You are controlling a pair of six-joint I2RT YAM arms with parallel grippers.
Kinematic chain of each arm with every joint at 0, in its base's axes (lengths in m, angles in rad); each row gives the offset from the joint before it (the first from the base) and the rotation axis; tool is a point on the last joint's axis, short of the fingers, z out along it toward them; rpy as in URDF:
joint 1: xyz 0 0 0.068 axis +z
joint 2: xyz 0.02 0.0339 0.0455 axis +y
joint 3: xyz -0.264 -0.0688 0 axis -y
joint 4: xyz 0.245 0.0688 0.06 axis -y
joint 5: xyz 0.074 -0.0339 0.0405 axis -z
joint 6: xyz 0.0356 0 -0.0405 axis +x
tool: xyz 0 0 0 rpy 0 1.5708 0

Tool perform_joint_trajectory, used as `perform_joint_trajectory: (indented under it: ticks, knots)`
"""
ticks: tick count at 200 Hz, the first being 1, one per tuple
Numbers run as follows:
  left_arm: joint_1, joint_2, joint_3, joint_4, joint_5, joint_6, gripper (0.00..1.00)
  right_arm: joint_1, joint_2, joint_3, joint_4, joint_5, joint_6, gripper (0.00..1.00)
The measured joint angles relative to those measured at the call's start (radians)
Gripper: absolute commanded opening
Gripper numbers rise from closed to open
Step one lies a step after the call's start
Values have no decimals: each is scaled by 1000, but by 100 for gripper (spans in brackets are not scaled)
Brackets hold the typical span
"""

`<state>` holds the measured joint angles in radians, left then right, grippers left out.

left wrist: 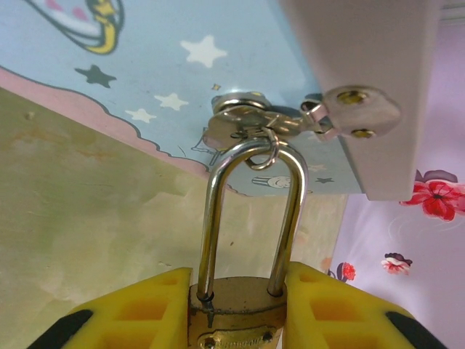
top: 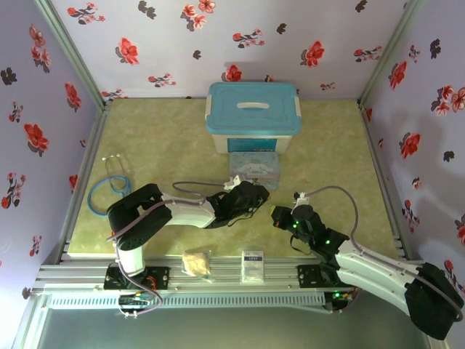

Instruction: Unlock a padlock with a key

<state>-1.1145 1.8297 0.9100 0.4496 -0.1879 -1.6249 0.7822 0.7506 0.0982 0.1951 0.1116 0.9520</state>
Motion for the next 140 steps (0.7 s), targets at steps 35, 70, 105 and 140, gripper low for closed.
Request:
perform_joint_trajectory:
  ticks: [35,70,105,140]
  knots:
    - [0,0,0,11,-4,-5,0,0,5,0,23,12,14,0]
    - [0,0,0,23,-7,-21,0,-1,-4,0,30,26,21,0]
    - [0,0,0,31,-8,-23,0,-2,2,0,40,46,29,0]
    - [0,0,-2,45,-11,-26,0,-2,-5,-1,54,49,37,0]
